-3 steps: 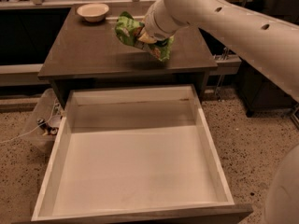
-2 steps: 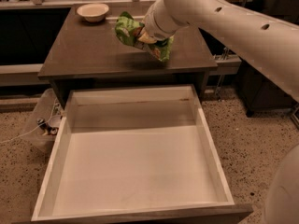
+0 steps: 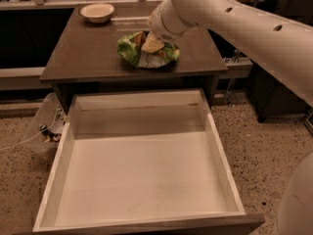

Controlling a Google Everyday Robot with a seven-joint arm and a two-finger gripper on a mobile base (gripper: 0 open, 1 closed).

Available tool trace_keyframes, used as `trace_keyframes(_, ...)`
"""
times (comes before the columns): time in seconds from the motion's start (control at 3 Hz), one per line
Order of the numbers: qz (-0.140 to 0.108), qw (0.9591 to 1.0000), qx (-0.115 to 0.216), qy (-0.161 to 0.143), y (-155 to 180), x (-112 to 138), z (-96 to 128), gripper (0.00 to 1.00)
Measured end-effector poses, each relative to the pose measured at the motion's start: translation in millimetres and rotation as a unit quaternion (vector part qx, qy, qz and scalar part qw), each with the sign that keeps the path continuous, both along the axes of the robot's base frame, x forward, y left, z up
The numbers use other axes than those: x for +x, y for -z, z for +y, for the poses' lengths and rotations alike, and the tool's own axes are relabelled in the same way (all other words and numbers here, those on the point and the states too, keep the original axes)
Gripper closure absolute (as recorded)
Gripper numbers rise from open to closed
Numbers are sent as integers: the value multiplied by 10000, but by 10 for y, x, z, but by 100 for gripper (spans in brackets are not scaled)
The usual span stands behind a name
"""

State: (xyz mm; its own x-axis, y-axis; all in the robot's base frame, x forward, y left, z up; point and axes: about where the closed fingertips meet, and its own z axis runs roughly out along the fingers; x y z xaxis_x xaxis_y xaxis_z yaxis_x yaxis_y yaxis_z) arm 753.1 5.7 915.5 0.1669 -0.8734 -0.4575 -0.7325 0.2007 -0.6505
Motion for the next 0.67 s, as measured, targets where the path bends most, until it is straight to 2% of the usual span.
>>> trace_keyframes(0.33,0,10000,0,0,1,0,1,0)
trace_keyframes(0.67,0,10000,0,0,1,0,1,0)
